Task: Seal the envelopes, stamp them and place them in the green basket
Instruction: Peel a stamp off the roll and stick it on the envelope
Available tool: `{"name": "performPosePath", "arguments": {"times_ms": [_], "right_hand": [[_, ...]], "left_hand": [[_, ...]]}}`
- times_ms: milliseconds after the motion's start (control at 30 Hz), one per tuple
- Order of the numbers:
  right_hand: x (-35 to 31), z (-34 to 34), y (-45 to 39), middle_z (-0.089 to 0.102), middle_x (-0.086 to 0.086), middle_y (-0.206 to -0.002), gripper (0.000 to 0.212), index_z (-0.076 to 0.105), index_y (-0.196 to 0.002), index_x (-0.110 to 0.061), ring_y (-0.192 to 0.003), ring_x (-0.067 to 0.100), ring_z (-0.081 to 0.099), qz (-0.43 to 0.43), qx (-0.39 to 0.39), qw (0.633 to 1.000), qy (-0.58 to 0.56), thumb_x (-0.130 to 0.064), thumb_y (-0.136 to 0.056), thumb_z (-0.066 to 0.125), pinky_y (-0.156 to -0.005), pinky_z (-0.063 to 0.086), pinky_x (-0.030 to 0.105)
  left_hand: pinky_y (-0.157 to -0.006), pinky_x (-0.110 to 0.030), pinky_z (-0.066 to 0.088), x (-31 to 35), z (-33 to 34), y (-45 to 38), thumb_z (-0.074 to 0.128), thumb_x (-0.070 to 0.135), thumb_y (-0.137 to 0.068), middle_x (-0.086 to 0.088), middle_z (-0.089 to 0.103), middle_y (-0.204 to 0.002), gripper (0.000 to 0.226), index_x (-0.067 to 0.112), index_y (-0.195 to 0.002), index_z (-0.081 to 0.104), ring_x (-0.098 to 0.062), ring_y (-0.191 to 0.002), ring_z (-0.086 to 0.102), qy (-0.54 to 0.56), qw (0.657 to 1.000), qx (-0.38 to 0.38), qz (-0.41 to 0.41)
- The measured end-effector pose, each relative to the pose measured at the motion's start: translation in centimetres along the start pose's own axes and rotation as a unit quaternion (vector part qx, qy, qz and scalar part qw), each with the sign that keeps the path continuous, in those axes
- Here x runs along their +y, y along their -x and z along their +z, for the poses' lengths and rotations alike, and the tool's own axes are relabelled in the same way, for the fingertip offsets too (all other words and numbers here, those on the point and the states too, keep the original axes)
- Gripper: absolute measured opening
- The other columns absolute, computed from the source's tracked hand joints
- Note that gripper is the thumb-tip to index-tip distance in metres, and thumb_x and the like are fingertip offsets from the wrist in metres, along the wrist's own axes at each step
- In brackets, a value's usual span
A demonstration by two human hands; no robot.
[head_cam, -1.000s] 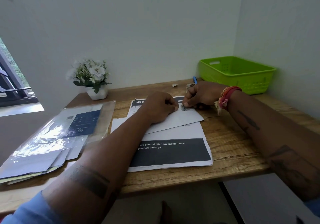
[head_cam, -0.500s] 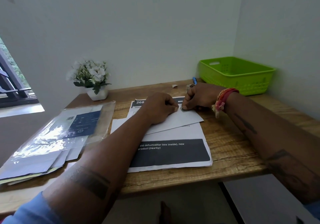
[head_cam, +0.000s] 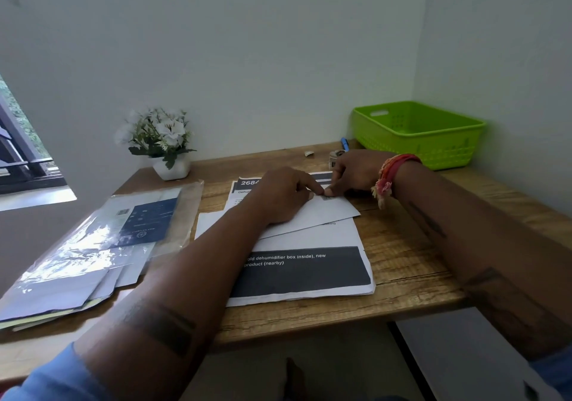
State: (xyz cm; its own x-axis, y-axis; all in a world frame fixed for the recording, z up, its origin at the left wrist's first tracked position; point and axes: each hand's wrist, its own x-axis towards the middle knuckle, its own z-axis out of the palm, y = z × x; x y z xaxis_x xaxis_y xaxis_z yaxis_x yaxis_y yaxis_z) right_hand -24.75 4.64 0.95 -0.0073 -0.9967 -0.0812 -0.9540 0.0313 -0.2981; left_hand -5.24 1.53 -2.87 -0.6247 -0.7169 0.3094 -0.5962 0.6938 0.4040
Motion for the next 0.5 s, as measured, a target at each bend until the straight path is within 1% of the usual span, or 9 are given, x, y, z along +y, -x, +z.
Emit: {"name": "performPosePath", "arguments": {"times_ms": [67,133,200,267,333,400,500], "right_hand": [[0.1,-0.1,0.3,0.068,-0.008,-0.094,0.032,0.075,-0.096,-0.023,-0.094,0.015,0.062,-0.005,-0.007,1.000,-0.005,-0.050,-0.080,0.076,-0.073,0.047,0.028],[0.1,-0.6,0.9,0.064,-0.012,-0.094,0.035,0.071,-0.101,-0.025,-0.086,0.008,0.058,-0.010,-0.018,1.000,-0.013,-0.051,-0.077,0.078,-0.066,0.040,0.023],[0.3,-1.0,1.4,0.062,-0.011,-0.096,0.040,0.067,-0.104,-0.027,-0.082,0.006,0.055,-0.010,-0.034,0.999,-0.017,-0.052,-0.076,0.079,-0.065,0.040,0.024],[0.7,-1.0,1.5,0.067,-0.007,-0.096,0.040,0.069,-0.101,-0.027,-0.078,0.009,0.058,-0.009,-0.037,0.998,-0.048,-0.054,-0.074,0.079,-0.068,0.044,0.026],[0.9,-0.7,1.3,0.069,-0.003,-0.089,0.038,0.072,-0.096,-0.025,-0.073,0.010,0.058,-0.006,-0.027,0.997,-0.068,-0.057,-0.076,0.076,-0.068,0.046,0.026],[0.7,-0.6,0.9,0.067,-0.006,-0.086,0.036,0.073,-0.097,-0.024,-0.074,0.008,0.057,-0.003,-0.021,0.999,-0.039,-0.055,-0.079,0.075,-0.066,0.043,0.025],[0.2,-0.9,1.0,0.066,-0.007,-0.091,0.036,0.071,-0.102,-0.023,-0.075,0.007,0.056,-0.006,-0.041,0.999,-0.021,-0.049,-0.078,0.078,-0.066,0.043,0.024]], "left_hand": [[-0.086,-0.031,0.052,0.0,0.1,-0.1,0.062,0.018,-0.091,0.005,0.076,-0.090,0.028,0.039,-0.098,0.078,-0.014,-0.084,0.067,-0.005,1.000,0.003,-0.003],[-0.088,-0.030,0.052,-0.1,0.1,-0.2,0.062,0.019,-0.091,0.008,0.077,-0.091,0.028,0.040,-0.098,0.079,-0.011,-0.084,0.067,-0.005,1.000,0.006,-0.004],[-0.090,-0.028,0.052,0.0,0.0,-0.2,0.062,0.020,-0.091,0.011,0.077,-0.094,0.026,0.039,-0.098,0.079,-0.007,-0.086,0.067,0.004,1.000,0.006,-0.008],[-0.090,-0.025,0.051,0.0,0.0,-0.1,0.062,0.020,-0.091,0.012,0.076,-0.096,0.026,0.038,-0.098,0.079,-0.006,-0.088,0.066,0.009,1.000,0.008,-0.009],[-0.090,-0.023,0.050,0.0,0.0,-0.1,0.062,0.019,-0.091,0.012,0.076,-0.097,0.026,0.037,-0.099,0.079,-0.006,-0.088,0.066,0.009,1.000,0.006,-0.009],[-0.091,-0.023,0.049,0.0,-0.1,-0.2,0.062,0.018,-0.091,0.012,0.077,-0.097,0.026,0.036,-0.099,0.080,-0.006,-0.089,0.066,0.007,1.000,0.003,-0.005],[-0.091,-0.023,0.050,0.0,-0.1,-0.1,0.063,0.018,-0.091,0.010,0.077,-0.096,0.025,0.036,-0.099,0.080,-0.007,-0.090,0.067,0.014,1.000,0.002,-0.009]]}}
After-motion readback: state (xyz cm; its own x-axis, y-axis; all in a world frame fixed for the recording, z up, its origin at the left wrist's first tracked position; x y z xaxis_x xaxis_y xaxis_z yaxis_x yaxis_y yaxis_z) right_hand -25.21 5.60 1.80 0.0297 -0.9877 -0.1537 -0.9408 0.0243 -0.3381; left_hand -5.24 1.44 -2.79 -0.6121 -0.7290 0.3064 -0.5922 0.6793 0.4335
